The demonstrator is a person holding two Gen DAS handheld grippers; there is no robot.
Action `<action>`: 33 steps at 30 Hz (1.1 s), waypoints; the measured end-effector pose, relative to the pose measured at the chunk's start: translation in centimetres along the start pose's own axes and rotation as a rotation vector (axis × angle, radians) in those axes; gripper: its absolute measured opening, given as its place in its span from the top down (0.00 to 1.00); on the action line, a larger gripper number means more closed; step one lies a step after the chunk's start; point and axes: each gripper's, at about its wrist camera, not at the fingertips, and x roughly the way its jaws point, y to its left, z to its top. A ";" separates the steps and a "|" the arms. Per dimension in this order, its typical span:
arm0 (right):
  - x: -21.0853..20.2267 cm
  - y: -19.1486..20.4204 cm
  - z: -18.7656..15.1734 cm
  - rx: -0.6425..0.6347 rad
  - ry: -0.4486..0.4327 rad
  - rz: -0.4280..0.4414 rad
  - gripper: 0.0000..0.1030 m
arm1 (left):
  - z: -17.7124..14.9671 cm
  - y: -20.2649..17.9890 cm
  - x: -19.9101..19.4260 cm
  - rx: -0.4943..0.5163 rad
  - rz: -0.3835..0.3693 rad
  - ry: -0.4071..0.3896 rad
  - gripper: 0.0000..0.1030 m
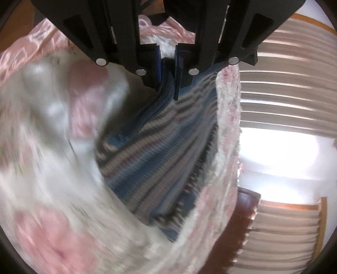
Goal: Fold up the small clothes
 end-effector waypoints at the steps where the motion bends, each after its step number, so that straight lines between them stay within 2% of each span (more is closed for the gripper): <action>1: -0.1 0.8 0.6 -0.012 -0.006 0.003 0.92 | 0.6 -1.0 -0.4 0.018 -0.010 -0.012 0.93; 6: -0.6 4.7 4.4 -0.079 -0.039 0.002 0.92 | 3.4 -5.2 -1.5 0.083 -0.031 -0.061 0.93; 13: 0.9 7.9 8.4 -0.142 -0.035 -0.039 0.92 | 7.7 -7.4 -0.5 0.101 -0.016 -0.084 0.93; 21: 3.7 9.3 12.3 -0.171 -0.018 -0.092 0.92 | 12.2 -8.0 1.7 0.079 0.010 -0.085 0.93; 33: 7.3 10.6 16.2 -0.192 0.009 -0.147 0.92 | 16.4 -8.7 4.2 0.072 0.055 -0.077 0.93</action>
